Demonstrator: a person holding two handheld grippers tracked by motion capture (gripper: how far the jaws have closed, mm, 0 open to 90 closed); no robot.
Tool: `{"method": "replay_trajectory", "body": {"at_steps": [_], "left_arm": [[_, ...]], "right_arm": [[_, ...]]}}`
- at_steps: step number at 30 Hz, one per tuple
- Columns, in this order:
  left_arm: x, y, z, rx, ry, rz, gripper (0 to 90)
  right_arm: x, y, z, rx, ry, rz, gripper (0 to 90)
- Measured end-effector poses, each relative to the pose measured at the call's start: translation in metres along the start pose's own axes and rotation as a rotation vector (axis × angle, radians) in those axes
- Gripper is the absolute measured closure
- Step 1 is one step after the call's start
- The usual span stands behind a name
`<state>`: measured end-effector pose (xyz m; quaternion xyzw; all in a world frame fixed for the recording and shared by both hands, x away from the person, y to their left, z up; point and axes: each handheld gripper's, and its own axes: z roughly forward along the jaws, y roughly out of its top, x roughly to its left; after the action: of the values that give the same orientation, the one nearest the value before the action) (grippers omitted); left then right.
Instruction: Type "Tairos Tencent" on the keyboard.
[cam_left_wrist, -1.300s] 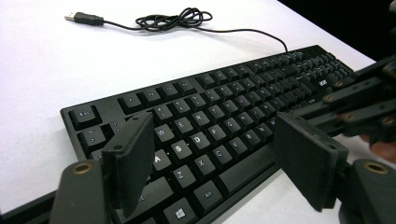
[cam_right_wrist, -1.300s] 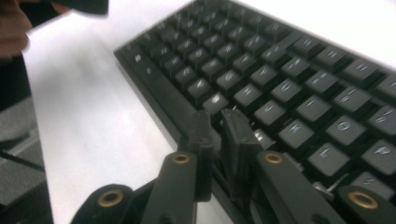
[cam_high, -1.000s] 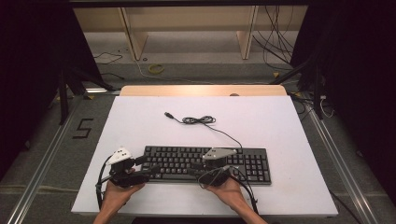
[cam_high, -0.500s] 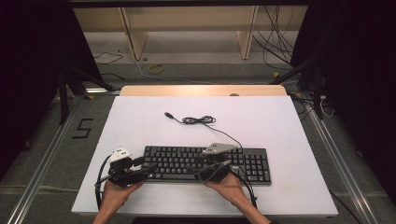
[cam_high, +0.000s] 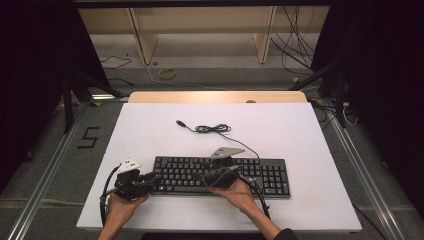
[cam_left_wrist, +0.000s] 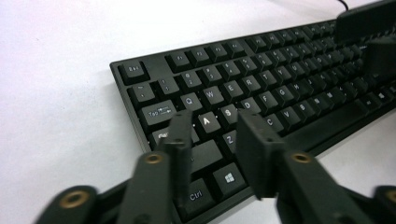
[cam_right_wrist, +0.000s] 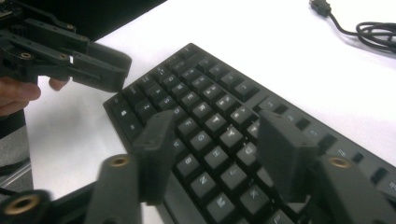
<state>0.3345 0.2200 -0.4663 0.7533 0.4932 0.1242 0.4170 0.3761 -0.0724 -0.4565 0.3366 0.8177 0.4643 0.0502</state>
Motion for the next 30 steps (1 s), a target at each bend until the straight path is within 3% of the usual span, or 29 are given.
{"method": "replay_trajectory", "body": {"at_steps": [8, 14, 23, 30], "left_arm": [[0.001, -0.001, 0.003, 0.036, 0.006, 0.023, 87.5], [0.001, -0.001, 0.006, 0.056, 0.009, 0.037, 88.9], [0.003, -0.001, 0.010, 0.083, 0.013, 0.031, 88.9], [0.004, -0.002, 0.012, 0.097, 0.014, 0.031, 88.9]], "right_arm": [[0.003, 0.010, 0.018, 0.026, -0.010, -0.015, 76.5], [0.005, 0.015, 0.035, 0.066, -0.035, -0.026, 88.9], [0.008, 0.017, 0.053, 0.116, -0.063, -0.037, 90.0], [0.007, 0.016, 0.058, 0.132, -0.077, -0.021, 90.0]]}}
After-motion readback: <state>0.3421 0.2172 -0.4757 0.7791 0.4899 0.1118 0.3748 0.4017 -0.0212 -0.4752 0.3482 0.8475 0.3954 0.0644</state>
